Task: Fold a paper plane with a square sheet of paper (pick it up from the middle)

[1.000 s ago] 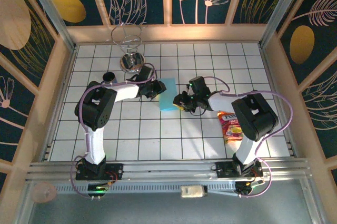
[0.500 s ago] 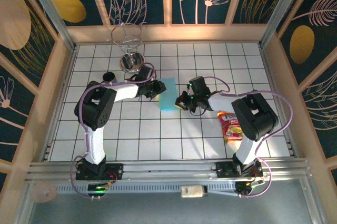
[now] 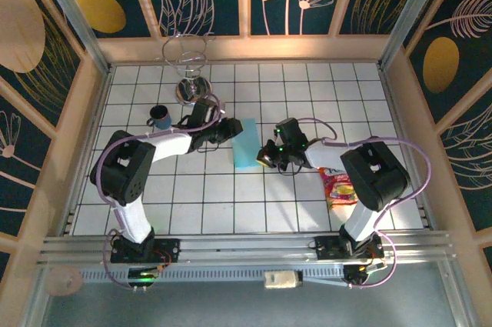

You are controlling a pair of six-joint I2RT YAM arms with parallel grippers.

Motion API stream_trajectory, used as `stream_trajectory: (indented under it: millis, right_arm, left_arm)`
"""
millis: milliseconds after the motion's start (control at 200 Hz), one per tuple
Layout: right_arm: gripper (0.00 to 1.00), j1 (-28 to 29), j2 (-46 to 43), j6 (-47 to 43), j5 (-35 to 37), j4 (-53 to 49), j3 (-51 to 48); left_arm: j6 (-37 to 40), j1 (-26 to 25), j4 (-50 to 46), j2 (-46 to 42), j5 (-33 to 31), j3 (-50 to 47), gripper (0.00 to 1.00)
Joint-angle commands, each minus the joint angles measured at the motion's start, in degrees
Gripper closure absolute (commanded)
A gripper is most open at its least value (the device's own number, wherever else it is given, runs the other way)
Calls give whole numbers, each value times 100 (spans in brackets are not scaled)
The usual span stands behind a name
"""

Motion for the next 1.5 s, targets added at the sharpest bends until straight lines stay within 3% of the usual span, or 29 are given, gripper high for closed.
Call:
stream_trajectory:
  millis: [0,235,440,916,1001,1161,1492]
  right_arm:
    - [100,155,-254,266,215,-47,-103]
    - [100,167,-237,441,131,122,-136]
    - [87,69,-188,580,-94,348,-236]
    - [78,-110,-134,579,-169,509,-267]
    - [79,-141,-117,573,-205,504,-252]
    - [92,-141,-92,568,-265,495,-246]
    - [100,-145,-139,480,-232,315,-171]
  left_arm:
    - [-133,28,244,186,196,-160,68]
    - [-1,28,-222,585,-15,-25,71]
    - [123,30,-292,656,-64,-24,72]
    - [227,28,-339,708,-11,171,73]
    - [233,28,-347,704,-11,179,73]
    - [255,28,-371,678,-2,232,73]
    - [379,46,-408,343,-149,612,71]
